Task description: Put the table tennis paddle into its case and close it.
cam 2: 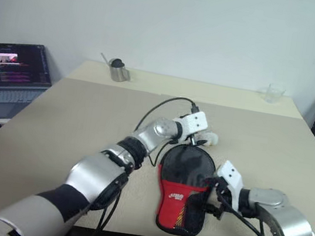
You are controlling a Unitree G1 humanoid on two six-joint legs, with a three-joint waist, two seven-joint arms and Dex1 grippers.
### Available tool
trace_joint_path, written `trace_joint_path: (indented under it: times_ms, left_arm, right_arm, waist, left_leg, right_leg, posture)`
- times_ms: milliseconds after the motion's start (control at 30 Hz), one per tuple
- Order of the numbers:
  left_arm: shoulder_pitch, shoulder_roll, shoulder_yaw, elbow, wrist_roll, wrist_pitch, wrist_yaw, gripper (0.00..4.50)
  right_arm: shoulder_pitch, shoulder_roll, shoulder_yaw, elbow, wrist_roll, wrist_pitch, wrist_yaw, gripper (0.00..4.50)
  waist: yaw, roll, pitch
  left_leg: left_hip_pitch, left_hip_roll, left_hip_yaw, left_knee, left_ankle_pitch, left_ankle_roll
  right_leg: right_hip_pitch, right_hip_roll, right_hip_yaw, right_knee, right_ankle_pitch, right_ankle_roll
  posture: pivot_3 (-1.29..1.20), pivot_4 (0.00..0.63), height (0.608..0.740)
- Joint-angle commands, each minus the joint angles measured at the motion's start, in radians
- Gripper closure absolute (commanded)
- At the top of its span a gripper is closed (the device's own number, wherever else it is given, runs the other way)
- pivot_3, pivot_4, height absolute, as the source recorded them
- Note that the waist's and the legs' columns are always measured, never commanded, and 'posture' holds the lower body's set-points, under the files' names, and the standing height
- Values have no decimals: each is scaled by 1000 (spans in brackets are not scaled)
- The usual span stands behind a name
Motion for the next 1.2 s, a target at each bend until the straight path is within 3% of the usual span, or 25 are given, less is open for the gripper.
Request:
trace_joint_path:
  times_ms: [33, 167, 267, 400, 500, 600, 733, 967, 1200]
  left_arm:
    - [-38, 64, 62, -70, -90, 83, -180, 193]
    - [-15, 123, 114, -181, -191, 245, -370, 193]
    - [123, 144, 135, -504, -370, 559, -598, 193]
    - [335, 149, 101, -854, -429, 704, -551, 193]
    - [468, 142, 23, -957, -357, 619, -450, 193]
    - [559, 130, -33, -950, -262, 429, -298, 193]
    - [576, 69, -8, -884, -230, 367, -81, 193]
    - [650, 6, 4, -866, -261, 393, 26, 193]
    - [644, -40, 42, -757, -320, 381, 37, 193]
  right_arm:
    - [-25, -33, -110, 55, 12, -46, 4, 0]
    - [-41, -56, -201, 125, 15, -83, -1, 0]
    - [-125, -22, -264, 223, 7, -88, -90, 0]
    - [-255, 71, -293, 331, 1, -65, -231, 0]
    - [-344, 141, -281, 401, -26, -71, -326, 0]
    - [-438, 216, -265, 496, -67, -98, -424, 0]
    - [-522, 282, -225, 592, -123, -143, -479, 0]
    - [-649, 385, -177, 826, -209, -184, -574, 0]
    - [-756, 446, -224, 1141, -212, -218, -643, 0]
  waist:
    - [-1, 0, 0]
    - [0, 0, 0]
    - [-4, 1, 0]
    - [-9, 2, 0]
    - [-6, 2, 0]
    - [-2, 3, -1]
    - [1, 3, -1]
    - [-1, 3, -1]
    - [-2, 3, -1]
  left_leg:
    - [0, 0, 0, 0, 0, 0]
    - [0, 0, 0, 0, 0, 0]
    - [0, 0, 1, 0, 0, 0]
    - [2, 2, 1, 1, 0, 0]
    - [2, 2, -1, 1, 1, -1]
    - [3, 2, -1, 1, 3, -2]
    - [2, 1, 0, 2, 4, 0]
    - [2, 1, 0, 0, 4, 0]
    - [2, 1, 0, 1, 4, 0]
  right_leg:
    - [0, 0, 0, 0, 0, 0]
    - [0, 0, 0, 0, 0, 0]
    - [0, 0, 1, 0, 0, 0]
    - [0, 0, 3, 3, 0, 0]
    - [0, 0, 4, 7, -1, -2]
    - [1, 0, 5, 8, 0, -3]
    - [0, -1, 5, 7, 2, -1]
    - [0, -1, 5, 6, 2, -2]
    - [0, -1, 4, 6, 4, -5]
  posture:
    - [0, 150, 740]
    - [0, 150, 740]
    - [0, 150, 740]
    - [0, 150, 740]
    - [0, 150, 740]
    - [0, 150, 740]
    - [0, 150, 740]
    - [0, 150, 740]
    - [0, 150, 740]
